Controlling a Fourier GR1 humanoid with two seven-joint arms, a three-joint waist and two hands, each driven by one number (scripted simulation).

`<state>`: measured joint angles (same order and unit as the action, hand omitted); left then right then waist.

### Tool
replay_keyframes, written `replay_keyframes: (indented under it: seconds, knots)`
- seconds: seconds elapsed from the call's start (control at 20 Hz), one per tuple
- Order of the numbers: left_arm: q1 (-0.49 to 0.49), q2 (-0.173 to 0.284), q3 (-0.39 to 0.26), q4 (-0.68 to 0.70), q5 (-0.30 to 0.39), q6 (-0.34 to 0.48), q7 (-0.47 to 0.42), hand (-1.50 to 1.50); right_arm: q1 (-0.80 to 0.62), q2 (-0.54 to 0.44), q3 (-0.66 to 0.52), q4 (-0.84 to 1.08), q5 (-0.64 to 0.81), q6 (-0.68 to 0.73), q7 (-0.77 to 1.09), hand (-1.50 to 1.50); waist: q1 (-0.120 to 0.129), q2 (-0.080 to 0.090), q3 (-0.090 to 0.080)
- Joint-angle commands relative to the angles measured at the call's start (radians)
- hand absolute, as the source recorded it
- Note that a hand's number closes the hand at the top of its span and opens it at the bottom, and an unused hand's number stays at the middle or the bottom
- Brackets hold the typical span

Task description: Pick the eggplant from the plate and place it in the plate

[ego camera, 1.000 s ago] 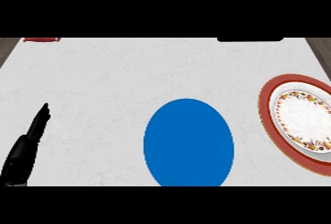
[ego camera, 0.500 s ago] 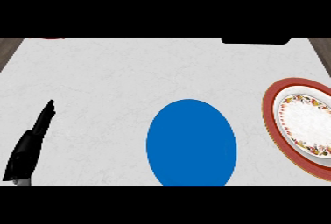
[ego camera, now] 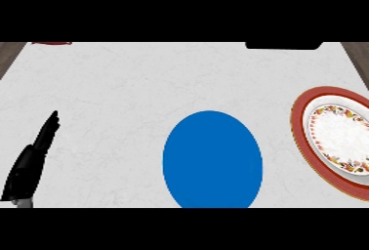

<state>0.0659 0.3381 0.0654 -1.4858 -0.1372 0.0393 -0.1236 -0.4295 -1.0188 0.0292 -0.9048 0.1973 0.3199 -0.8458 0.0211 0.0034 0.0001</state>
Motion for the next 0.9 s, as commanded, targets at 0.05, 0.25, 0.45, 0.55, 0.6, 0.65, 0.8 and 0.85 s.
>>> replay_keyframes:
  seconds: [0.05, 0.25, 0.45, 0.55, 0.6, 0.65, 0.8, 0.85]
  knots:
    - [0.02, 0.016, 0.037, -0.004, 0.006, -0.015, -0.028, 0.0, -0.016, 0.097, 0.065, -0.026, 0.064, 0.029, 0.008, 1.5, -0.008, -0.003, 0.0]
    - [0.0, -0.017, -0.01, -0.033, -0.023, 0.001, 0.029, 0.0, -0.029, 0.186, 0.078, 0.042, -0.008, 0.12, 0.147, 1.5, -0.004, -0.001, 0.0]
    - [-0.017, -0.01, 0.016, -0.025, -0.019, -0.014, 0.035, 0.0, -0.088, 0.261, 0.081, 0.106, 0.068, 0.055, 0.236, -1.5, -0.006, -0.001, 0.0]
    - [-0.034, 0.005, 0.058, 0.102, 0.0, -0.049, -0.081, 0.0, -0.081, 0.285, 0.074, 0.133, 0.103, 0.04, 0.182, -1.5, -0.012, -0.001, 0.0]
    - [0.011, 0.007, 0.057, -0.015, -0.018, -0.039, 0.0, 0.0, -0.082, 0.26, 0.042, 0.144, 0.114, 0.059, 0.149, -1.5, -0.011, -0.002, 0.0]
    - [-0.035, -0.027, 0.028, -0.015, -0.031, -0.021, 0.059, 0.0, -0.028, 0.238, 0.021, 0.083, 0.078, 0.086, 0.144, -1.5, -0.019, -0.004, 0.0]
    - [0.008, -0.029, 0.031, -0.003, -0.04, -0.008, -0.008, 0.0, -0.092, 0.25, -0.063, 0.113, -0.048, 0.165, 0.188, -1.5, -0.017, -0.004, 0.0]
    - [-0.006, -0.035, 0.024, 0.005, -0.045, -0.007, -0.002, 0.0, -0.094, 0.271, -0.083, 0.152, -0.071, 0.164, 0.186, -1.5, -0.016, -0.002, 0.0]
